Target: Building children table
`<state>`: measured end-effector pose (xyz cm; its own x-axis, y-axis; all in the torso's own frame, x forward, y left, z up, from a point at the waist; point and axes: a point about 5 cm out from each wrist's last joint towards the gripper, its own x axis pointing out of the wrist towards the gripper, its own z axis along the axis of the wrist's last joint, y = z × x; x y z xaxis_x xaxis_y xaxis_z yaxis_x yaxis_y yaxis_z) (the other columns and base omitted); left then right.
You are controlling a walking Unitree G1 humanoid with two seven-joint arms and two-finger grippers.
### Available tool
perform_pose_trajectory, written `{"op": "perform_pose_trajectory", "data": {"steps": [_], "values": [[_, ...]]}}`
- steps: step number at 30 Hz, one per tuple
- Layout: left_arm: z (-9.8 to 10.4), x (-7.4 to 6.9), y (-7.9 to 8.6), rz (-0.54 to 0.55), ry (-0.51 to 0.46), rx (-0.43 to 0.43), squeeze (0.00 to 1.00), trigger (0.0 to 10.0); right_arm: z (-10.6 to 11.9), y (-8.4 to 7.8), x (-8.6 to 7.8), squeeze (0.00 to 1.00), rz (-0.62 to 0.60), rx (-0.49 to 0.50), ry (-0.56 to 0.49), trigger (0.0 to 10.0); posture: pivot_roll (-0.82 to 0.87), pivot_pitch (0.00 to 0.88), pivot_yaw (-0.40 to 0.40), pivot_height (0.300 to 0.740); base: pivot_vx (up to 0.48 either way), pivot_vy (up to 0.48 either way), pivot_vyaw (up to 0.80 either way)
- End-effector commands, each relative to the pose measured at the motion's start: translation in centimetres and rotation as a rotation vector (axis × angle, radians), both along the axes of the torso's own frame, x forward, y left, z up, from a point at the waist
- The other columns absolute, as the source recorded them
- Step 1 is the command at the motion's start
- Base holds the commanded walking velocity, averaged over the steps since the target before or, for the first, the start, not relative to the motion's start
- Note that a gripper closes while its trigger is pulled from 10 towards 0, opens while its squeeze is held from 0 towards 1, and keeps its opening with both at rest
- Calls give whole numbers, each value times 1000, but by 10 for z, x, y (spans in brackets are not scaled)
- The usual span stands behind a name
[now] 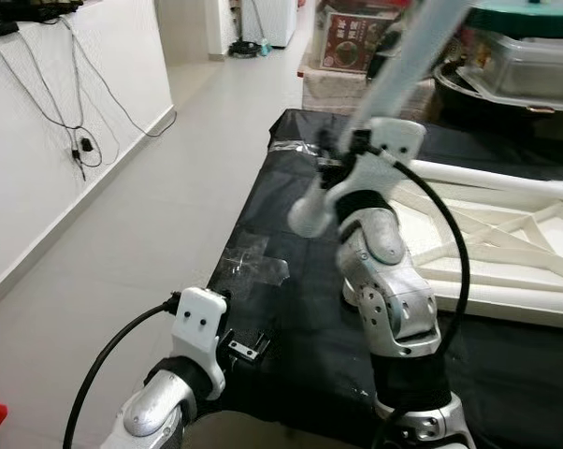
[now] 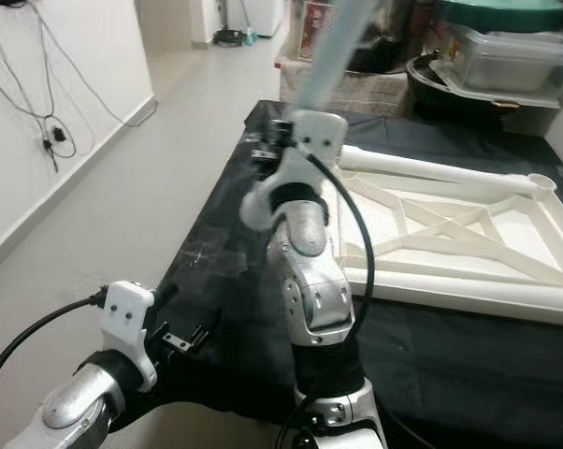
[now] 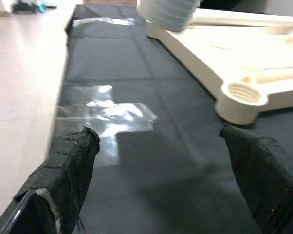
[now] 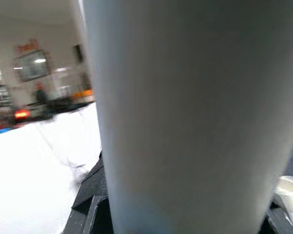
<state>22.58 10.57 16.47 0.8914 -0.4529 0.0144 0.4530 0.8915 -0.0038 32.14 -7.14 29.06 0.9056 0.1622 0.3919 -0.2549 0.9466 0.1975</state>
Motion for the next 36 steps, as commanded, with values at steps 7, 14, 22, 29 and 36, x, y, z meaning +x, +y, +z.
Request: {"op": "perform_pose_trajectory", "data": {"steps": [7, 14, 22, 29, 36], "values": [[7, 27, 4, 46, -40, 114, 0, 10000, -24, 15, -13, 0, 318, -29, 54, 10000, 137, 22, -35, 740, 0, 0, 0], [5, 39, 4, 40, -49, 144, 0, 10000, -33, 24, -27, 0, 479, -19, 84, 10000, 132, 3, -32, 740, 0, 0, 0], [0, 52, -12, -36, -45, 118, 0, 10000, -38, 29, -35, 0, 580, -19, 99, 10000, 123, 0, -27, 740, 0, 0, 0], [-2, 55, -19, -74, -55, 125, 0, 0, -43, 34, -41, 0, 629, -36, 113, 10000, 122, 0, -24, 740, 0, 0, 0], [-9, 52, -18, -91, -58, 163, 0, 0, -50, 33, -43, 0, 641, -81, 125, 10000, 125, 0, -27, 740, 0, 0, 0]]}}
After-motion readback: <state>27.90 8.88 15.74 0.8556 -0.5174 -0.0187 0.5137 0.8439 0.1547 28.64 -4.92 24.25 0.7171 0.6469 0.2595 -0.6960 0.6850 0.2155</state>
